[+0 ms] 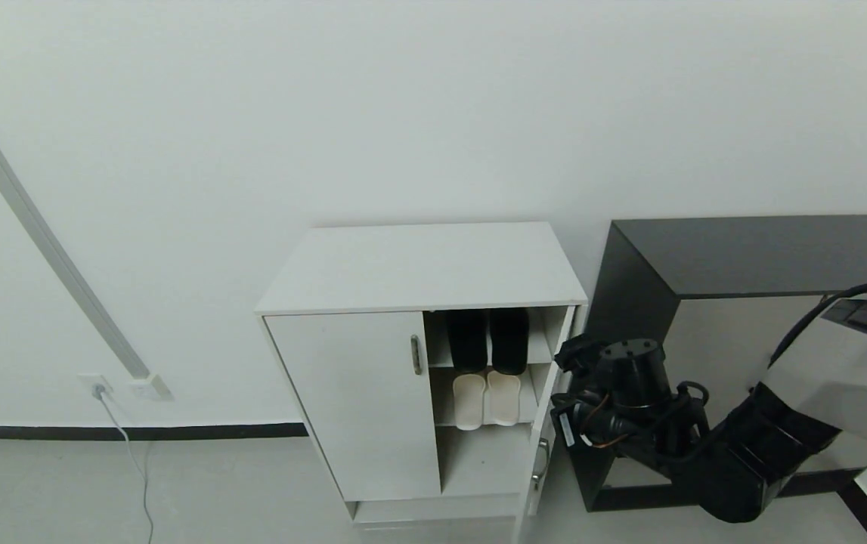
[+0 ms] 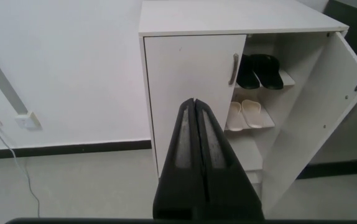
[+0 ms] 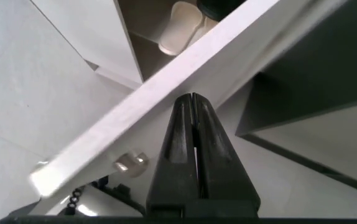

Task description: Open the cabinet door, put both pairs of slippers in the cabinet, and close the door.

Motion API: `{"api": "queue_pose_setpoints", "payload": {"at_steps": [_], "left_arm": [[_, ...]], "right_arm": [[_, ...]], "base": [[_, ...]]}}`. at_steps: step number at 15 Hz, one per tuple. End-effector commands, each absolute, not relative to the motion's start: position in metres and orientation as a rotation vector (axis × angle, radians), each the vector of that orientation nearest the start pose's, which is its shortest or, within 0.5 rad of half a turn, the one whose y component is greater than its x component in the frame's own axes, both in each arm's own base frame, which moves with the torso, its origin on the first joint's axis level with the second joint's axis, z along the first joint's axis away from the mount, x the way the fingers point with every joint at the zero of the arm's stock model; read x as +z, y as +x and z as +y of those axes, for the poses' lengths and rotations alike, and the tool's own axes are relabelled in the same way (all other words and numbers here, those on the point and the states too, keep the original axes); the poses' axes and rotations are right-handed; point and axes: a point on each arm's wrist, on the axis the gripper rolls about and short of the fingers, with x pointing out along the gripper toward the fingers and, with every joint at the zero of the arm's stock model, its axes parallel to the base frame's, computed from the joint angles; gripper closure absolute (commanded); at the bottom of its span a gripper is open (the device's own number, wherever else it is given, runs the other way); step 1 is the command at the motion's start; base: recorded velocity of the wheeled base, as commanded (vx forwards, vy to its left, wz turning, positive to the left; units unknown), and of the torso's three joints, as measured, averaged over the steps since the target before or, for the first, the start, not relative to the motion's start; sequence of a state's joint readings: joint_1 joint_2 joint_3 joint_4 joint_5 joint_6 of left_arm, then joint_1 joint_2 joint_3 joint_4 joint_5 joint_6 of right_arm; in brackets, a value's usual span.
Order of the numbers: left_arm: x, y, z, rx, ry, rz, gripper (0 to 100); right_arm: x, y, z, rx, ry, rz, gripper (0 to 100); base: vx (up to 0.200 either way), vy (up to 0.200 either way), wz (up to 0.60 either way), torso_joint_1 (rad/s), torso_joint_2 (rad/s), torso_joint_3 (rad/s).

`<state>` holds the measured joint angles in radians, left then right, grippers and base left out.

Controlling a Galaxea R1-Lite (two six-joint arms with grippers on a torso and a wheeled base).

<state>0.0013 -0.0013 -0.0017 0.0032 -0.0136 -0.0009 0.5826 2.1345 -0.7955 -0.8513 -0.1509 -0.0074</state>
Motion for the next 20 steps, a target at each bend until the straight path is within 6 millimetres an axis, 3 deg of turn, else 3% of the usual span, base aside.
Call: {"api": "queue_pose_setpoints", "payload": {"at_steps": [1,10,20], "left_arm": [[0.076,-0.023,0.000,-0.012,-0.002,0.002,100],[0.076,-0.023,0.000,-0.014,0.000,0.002,100],[0.076,-0.023,0.000,-0.014,0.002,0.002,100]], "right_arm": [[0.041,0.319,0.208,0.427,-0.186,0.460,100],[0.018,0.357,0.233,0.424,-0.171,0.419,100],[0.011,0.405,0.263,0.419,-0.111,0.293,100]], "base": [[0.000,0.000,0.00,0.000,0.00,0.000],[0.000,0.000,0.00,0.000,0.00,0.000],[0.000,0.000,0.00,0.000,0.00,0.000]]}}
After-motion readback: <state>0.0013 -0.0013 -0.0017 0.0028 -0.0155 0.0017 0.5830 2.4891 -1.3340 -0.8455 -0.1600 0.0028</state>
